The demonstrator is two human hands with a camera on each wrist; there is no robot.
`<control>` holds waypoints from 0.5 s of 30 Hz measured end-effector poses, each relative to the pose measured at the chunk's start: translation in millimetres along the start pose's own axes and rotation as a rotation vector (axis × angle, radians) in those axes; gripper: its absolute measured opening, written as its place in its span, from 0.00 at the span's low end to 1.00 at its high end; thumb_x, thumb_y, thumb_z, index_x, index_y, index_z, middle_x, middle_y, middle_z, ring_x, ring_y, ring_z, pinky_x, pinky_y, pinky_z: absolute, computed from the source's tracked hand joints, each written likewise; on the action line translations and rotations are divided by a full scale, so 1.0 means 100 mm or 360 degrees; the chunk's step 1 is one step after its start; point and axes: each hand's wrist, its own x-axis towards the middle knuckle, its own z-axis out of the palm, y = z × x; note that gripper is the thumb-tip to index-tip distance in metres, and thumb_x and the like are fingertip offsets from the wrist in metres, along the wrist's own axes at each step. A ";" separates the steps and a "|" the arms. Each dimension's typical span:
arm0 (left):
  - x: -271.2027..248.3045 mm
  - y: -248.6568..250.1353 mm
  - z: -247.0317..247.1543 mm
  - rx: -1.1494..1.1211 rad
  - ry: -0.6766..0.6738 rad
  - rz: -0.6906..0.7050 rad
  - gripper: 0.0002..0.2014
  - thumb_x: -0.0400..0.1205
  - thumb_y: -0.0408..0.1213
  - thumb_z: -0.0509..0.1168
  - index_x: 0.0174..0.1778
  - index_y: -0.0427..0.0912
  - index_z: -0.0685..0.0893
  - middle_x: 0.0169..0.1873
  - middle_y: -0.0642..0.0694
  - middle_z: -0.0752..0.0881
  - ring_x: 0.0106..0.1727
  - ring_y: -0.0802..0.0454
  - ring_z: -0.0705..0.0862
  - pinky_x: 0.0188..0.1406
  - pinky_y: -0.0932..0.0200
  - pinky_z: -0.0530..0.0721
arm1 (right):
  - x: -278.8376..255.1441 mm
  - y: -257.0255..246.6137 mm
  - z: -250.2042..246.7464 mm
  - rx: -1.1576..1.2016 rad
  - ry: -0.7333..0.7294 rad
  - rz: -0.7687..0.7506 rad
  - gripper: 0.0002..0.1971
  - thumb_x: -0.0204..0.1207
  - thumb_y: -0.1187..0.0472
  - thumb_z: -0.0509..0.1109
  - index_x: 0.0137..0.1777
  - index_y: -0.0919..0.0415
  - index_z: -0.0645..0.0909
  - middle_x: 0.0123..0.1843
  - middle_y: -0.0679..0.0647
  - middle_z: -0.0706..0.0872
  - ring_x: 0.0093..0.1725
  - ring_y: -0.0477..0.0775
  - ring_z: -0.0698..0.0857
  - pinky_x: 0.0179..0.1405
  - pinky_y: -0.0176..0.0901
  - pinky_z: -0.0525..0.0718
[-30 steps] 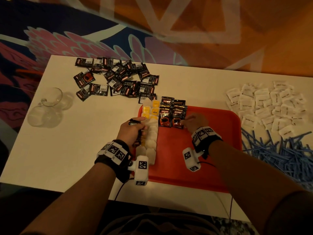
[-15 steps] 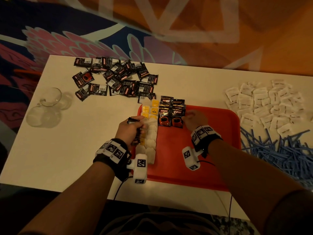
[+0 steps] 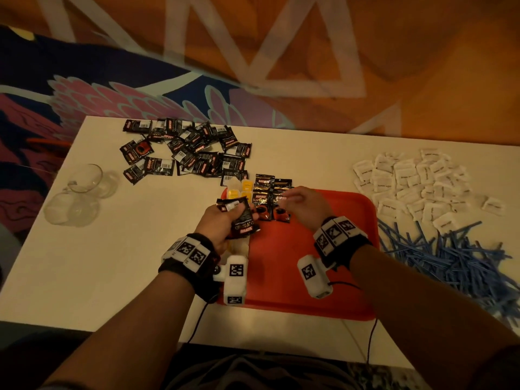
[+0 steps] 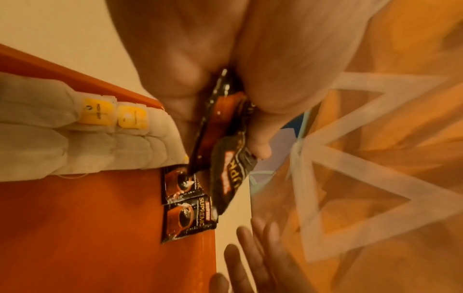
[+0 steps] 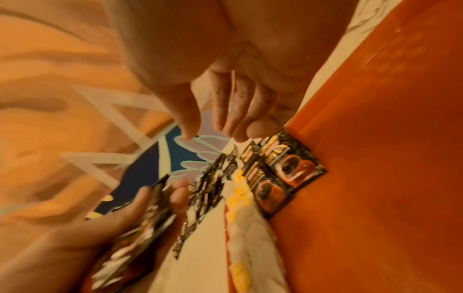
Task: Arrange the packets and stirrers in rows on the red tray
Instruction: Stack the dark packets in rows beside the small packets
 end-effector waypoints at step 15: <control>-0.14 -0.06 0.08 0.0049 0.0089 -0.0070 0.35 0.76 0.76 0.57 0.41 0.44 0.84 0.28 0.47 0.82 0.22 0.53 0.73 0.21 0.62 0.72 | -0.46 -0.39 0.13 0.0221 0.0142 -0.0506 0.09 0.72 0.72 0.76 0.43 0.56 0.89 0.40 0.46 0.88 0.35 0.35 0.86 0.36 0.28 0.82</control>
